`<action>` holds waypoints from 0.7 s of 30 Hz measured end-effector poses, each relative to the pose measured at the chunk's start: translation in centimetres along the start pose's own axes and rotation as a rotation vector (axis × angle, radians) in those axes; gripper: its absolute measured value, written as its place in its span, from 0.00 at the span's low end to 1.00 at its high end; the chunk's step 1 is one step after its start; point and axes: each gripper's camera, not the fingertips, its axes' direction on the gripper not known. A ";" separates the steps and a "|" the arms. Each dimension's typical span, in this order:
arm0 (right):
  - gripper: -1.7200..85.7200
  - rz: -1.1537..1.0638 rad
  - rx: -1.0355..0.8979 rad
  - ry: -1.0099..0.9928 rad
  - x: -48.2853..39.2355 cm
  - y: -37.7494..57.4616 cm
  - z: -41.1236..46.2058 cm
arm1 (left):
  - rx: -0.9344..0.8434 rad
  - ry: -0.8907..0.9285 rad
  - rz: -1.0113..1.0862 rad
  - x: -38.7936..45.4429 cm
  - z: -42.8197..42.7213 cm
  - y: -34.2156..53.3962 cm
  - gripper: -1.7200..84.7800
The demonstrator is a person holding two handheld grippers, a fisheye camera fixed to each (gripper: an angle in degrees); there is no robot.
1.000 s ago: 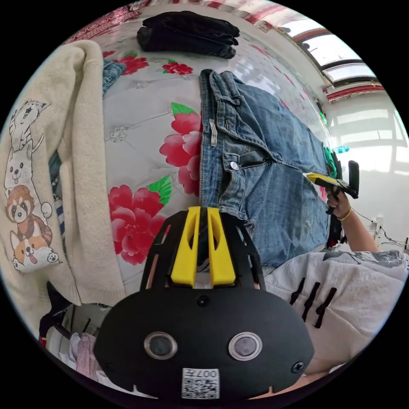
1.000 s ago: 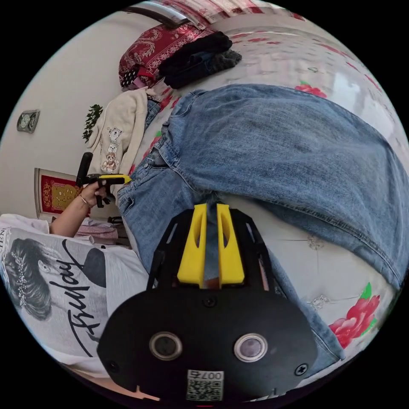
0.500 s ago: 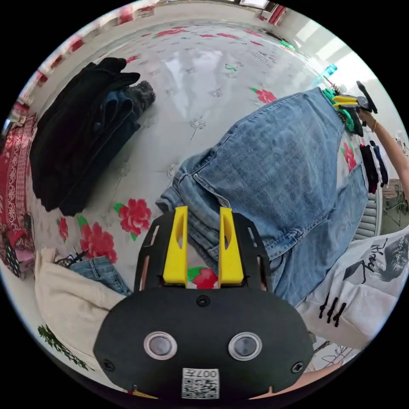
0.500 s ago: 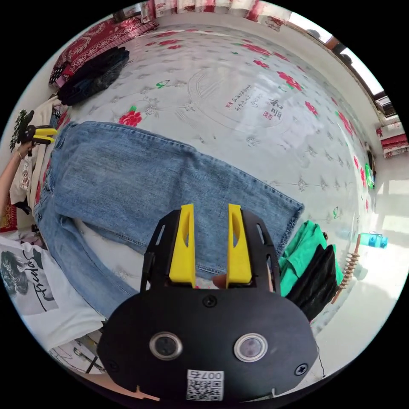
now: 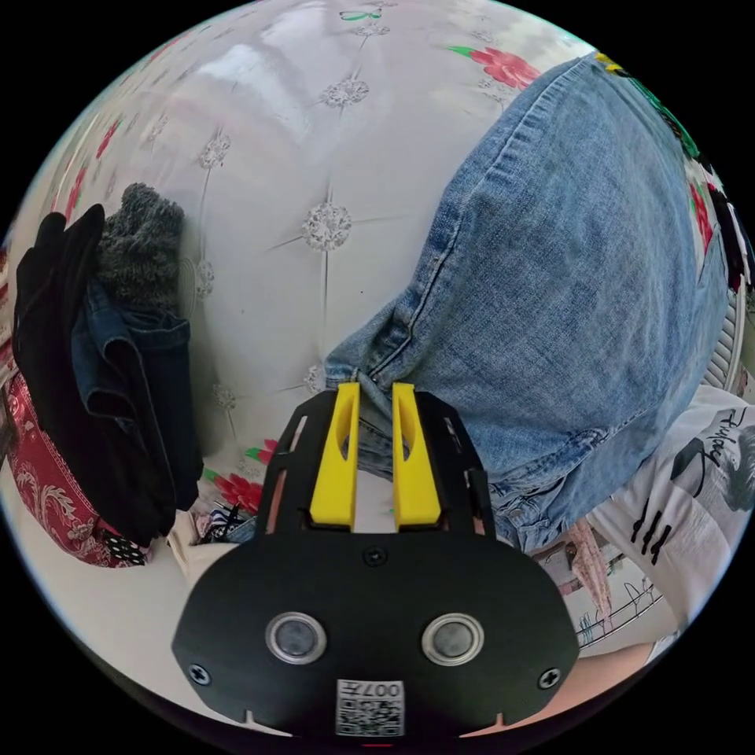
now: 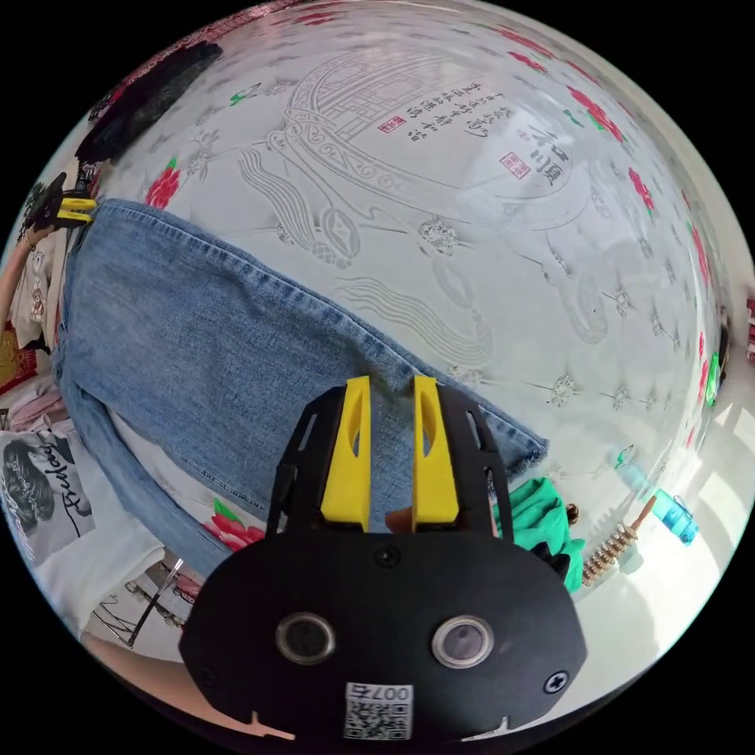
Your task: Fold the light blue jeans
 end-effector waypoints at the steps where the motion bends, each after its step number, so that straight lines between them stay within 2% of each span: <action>1: 0.04 -0.016 0.006 0.025 -0.9 1.0 0.3 | 0.022 0.010 -0.013 0.4 0.2 0.5 0.06; 6: 0.02 0.028 0.171 0.126 -3.8 7.8 -1.9 | 0.153 -0.023 -0.075 2.9 -0.4 4.5 0.02; 11: 0.02 0.134 0.470 0.236 -9.3 21.4 -7.5 | 0.385 -0.065 -0.170 6.9 -4.3 12.9 0.01; 16: 0.02 0.243 0.714 0.359 -19.0 37.7 -10.1 | 0.658 -0.131 -0.312 16.5 -7.3 27.8 0.01; 21: 0.02 0.389 0.744 0.395 -28.5 51.8 -6.2 | 0.767 -0.153 -0.310 28.6 -2.5 39.2 0.01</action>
